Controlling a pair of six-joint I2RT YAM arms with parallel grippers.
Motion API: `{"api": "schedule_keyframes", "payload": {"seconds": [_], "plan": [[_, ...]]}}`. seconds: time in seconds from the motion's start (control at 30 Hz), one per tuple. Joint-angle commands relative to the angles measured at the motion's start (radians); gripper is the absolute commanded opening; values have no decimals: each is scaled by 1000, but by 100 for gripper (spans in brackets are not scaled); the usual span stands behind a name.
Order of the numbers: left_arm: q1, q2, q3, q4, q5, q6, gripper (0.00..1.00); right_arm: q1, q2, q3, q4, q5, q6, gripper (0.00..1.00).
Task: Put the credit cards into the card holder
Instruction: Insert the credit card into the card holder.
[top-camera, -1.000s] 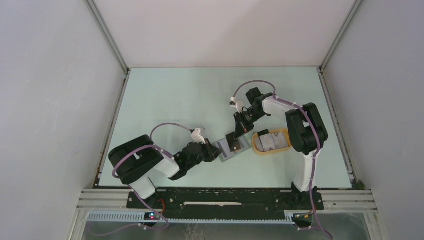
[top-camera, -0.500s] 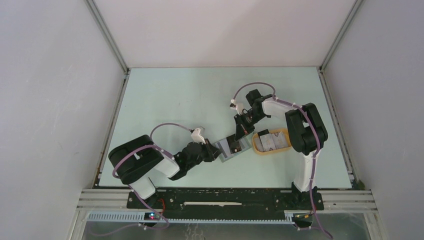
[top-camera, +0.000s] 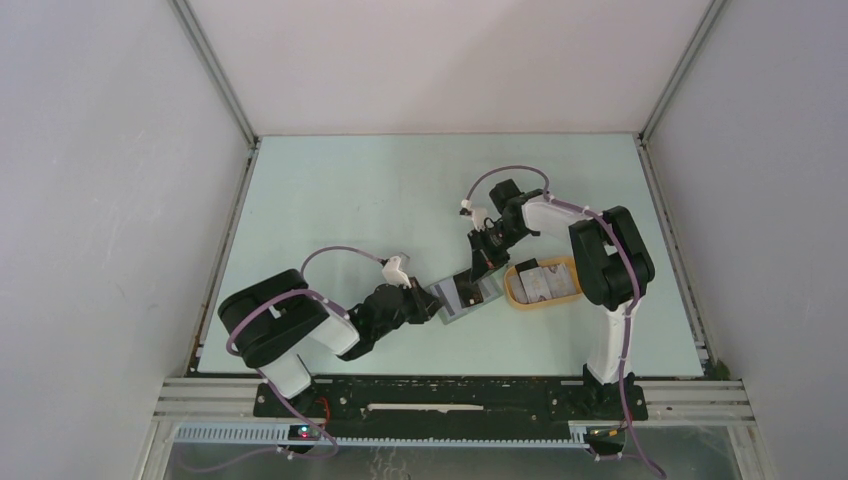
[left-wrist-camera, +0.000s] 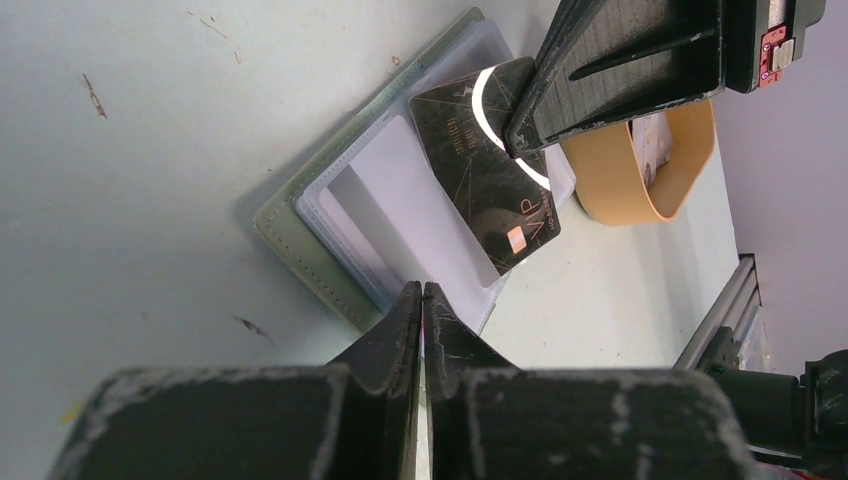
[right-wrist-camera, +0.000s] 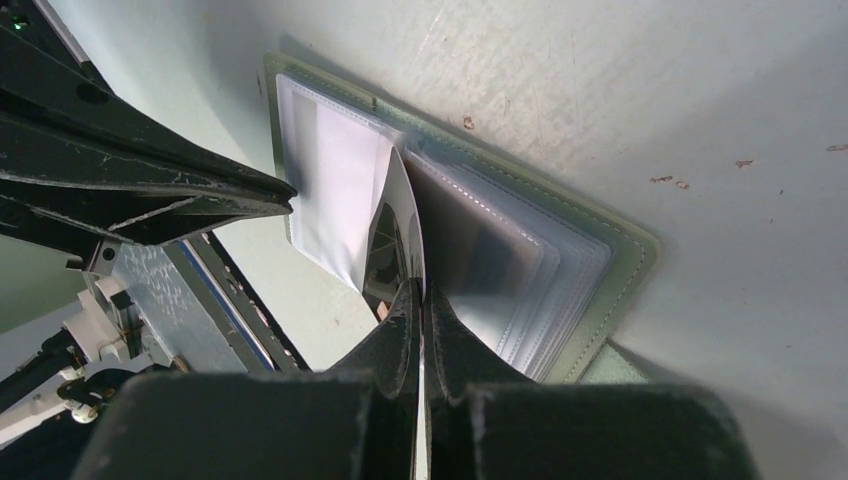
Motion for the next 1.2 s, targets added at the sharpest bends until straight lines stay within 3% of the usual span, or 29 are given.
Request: {"api": "schedule_keyframes", "payload": {"seconds": [0.0, 1.17], "plan": [[5, 13, 18, 2, -5, -1, 6, 24, 24, -1, -1, 89, 14, 0], [8, 18, 16, 17, 10, 8, 6, 83, 101, 77, -67, 130, 65, 0]]}}
